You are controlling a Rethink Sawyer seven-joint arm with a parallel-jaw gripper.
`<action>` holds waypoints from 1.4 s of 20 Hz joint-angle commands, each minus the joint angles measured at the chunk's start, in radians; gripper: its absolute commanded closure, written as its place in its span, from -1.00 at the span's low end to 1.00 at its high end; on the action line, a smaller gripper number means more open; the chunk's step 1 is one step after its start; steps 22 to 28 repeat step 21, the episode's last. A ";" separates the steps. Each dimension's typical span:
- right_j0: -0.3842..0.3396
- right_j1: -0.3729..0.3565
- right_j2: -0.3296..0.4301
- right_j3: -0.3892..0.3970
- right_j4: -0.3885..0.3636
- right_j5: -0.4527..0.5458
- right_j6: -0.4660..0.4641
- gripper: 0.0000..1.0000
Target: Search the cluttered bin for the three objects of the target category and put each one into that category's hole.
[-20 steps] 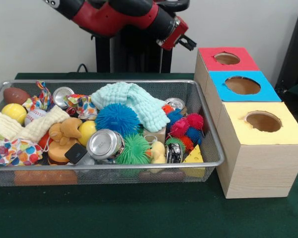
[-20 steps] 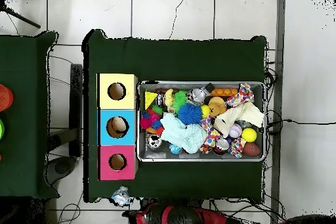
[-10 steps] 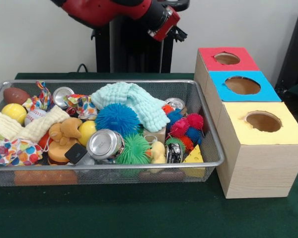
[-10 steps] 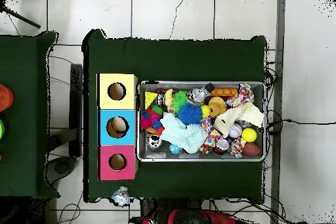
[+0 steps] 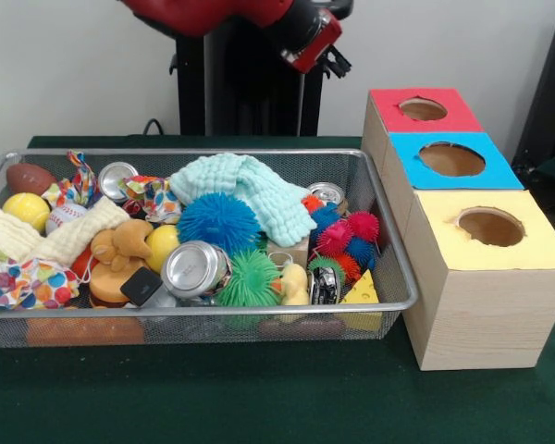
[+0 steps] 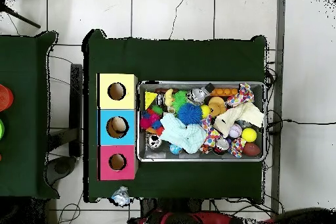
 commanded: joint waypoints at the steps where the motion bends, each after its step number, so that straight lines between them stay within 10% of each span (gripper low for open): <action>1: 0.565 -0.554 -0.129 0.250 0.259 -0.448 0.476 1.00; 5: 0.873 -0.890 -0.200 0.336 0.555 -0.322 0.506 1.00; 8: 1.165 -1.036 -0.399 0.302 0.761 -0.205 0.434 1.00; 14: 1.635 -0.980 -0.772 0.101 0.934 0.031 0.405 1.00; 28: 1.739 -0.910 -0.813 0.053 0.952 0.050 0.460 1.00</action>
